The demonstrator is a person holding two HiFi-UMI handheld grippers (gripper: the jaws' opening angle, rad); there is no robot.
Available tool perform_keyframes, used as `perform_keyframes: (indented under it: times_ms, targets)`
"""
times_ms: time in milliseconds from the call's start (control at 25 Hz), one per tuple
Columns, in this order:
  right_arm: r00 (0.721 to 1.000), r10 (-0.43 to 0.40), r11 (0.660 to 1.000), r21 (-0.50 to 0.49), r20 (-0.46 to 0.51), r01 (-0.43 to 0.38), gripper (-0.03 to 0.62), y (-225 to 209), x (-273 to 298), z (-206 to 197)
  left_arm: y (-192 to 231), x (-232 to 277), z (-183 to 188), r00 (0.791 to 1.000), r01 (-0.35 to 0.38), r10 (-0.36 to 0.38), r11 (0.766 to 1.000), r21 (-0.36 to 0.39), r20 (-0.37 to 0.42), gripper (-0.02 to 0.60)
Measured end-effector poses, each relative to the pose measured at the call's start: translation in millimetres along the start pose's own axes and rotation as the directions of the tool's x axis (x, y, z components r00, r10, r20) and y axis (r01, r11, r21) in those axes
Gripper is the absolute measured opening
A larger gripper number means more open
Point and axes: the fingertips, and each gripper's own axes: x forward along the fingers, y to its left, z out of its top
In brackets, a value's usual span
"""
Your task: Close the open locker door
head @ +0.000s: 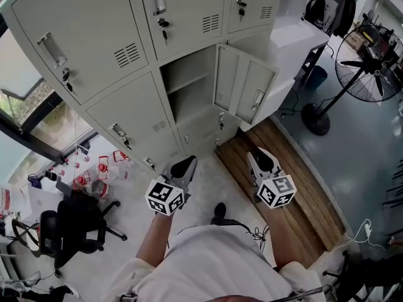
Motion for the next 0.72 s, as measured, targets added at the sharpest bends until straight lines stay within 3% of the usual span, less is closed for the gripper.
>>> perform_keyframes:
  times_ms: [480, 720]
  targets:
    - [0.998, 0.065, 0.997, 0.042, -0.003, -0.064, 0.087, -92, 60, 14, 15, 90, 9, 0.998, -0.062, 0.062, 0.998, 0.010, -0.004, 0.015]
    - [0.997, 0.072, 0.995, 0.064, -0.015, -0.071, 0.089, -118, 81, 14, 22, 115, 5, 0.997, -0.071, 0.071, 0.997, -0.008, -0.007, 0.015]
